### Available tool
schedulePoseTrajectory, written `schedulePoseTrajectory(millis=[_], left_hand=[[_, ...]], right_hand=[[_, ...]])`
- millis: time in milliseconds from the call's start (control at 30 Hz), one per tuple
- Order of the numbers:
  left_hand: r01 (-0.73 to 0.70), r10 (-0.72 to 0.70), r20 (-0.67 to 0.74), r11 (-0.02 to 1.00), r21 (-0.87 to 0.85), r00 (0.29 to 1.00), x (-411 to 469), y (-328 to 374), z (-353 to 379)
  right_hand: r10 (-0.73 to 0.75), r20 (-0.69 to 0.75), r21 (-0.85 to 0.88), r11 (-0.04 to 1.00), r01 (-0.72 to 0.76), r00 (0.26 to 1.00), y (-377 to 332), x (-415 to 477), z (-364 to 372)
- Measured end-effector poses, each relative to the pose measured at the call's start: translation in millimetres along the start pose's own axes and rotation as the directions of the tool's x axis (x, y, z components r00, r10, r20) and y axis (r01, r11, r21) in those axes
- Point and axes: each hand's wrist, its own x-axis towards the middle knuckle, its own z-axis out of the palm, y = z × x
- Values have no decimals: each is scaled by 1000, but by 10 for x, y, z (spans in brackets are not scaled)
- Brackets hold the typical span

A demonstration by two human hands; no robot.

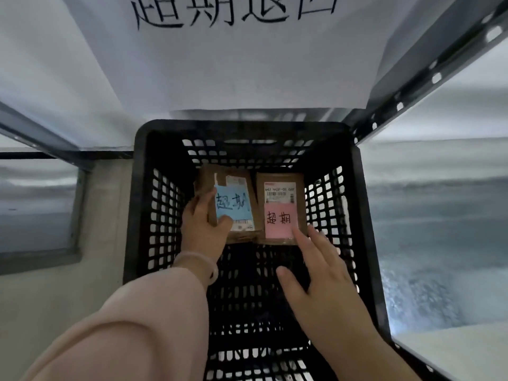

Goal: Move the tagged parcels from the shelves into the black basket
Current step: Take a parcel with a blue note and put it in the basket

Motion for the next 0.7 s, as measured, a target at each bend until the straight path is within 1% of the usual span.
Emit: schedulePoseTrajectory(millis=[67,133,300,433,500,567,633,700], left_hand=[[22,-24,-32,998,-64,999,70,-86,47],[11,-14,-42,997,-75,999,63,-172,69],[-7,4,-25,991,-135,1000,-64,-315,92],[-31,32,5,993,-115,999,-113,-350,83],[-28,30,15,991,-134,999,-120,-375,76],[-10,16,35,988,-157,999,-120,-392,68],[0,10,74,991,-137,997,-115,-389,76],[-1,18,154,994,-107,988,-96,-353,94]], right_hand=[[14,18,-2,1000,-14,1000,82,42,49],[23,31,-16,1000,-23,999,152,41,84],[16,44,-37,999,-14,999,226,-22,123],[-10,24,-52,999,11,1000,287,-27,116],[-18,11,-59,998,19,1000,313,-33,115],[-28,10,-61,998,29,1000,320,-44,127],[-43,9,-53,998,44,999,319,-55,142],[-60,6,-58,996,61,998,328,-51,153]])
